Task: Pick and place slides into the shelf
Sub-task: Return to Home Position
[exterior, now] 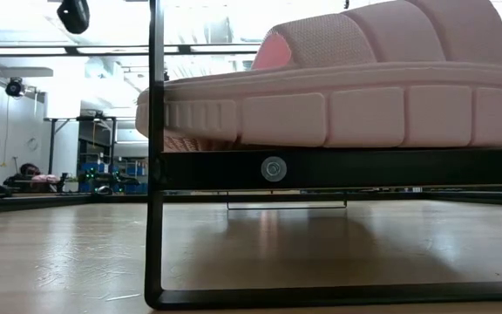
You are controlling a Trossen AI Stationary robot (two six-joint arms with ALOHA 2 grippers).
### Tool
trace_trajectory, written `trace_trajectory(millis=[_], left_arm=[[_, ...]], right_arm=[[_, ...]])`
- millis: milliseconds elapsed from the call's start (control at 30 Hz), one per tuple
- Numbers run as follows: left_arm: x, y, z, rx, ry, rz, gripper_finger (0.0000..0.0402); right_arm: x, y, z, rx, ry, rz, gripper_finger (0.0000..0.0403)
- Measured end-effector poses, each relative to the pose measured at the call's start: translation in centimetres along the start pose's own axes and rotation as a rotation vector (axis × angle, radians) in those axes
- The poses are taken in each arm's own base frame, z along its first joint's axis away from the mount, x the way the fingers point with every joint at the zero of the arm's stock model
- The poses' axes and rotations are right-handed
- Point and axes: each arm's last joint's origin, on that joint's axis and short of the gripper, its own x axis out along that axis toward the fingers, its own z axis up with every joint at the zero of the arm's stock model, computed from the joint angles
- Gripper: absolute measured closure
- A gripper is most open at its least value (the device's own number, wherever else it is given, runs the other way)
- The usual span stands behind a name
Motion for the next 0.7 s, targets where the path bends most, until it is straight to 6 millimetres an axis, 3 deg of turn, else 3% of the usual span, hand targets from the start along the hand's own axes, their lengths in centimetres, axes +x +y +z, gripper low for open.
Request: trace_trajectory(millis=[300,700], left_arm=[[-1.1,1.4,-2.0,0.019,0.005,0.008,0.0401],[-1.9,2.6,-4.2,0.046,0.003,0.000,0.0402]], right_arm=[[-0.1,-0.4,-0.9,-0.009,0.023,-0.039,0.0395],[-1.9,-1.7,-3.4,0.016,0.020,-0.069,0.0395]])
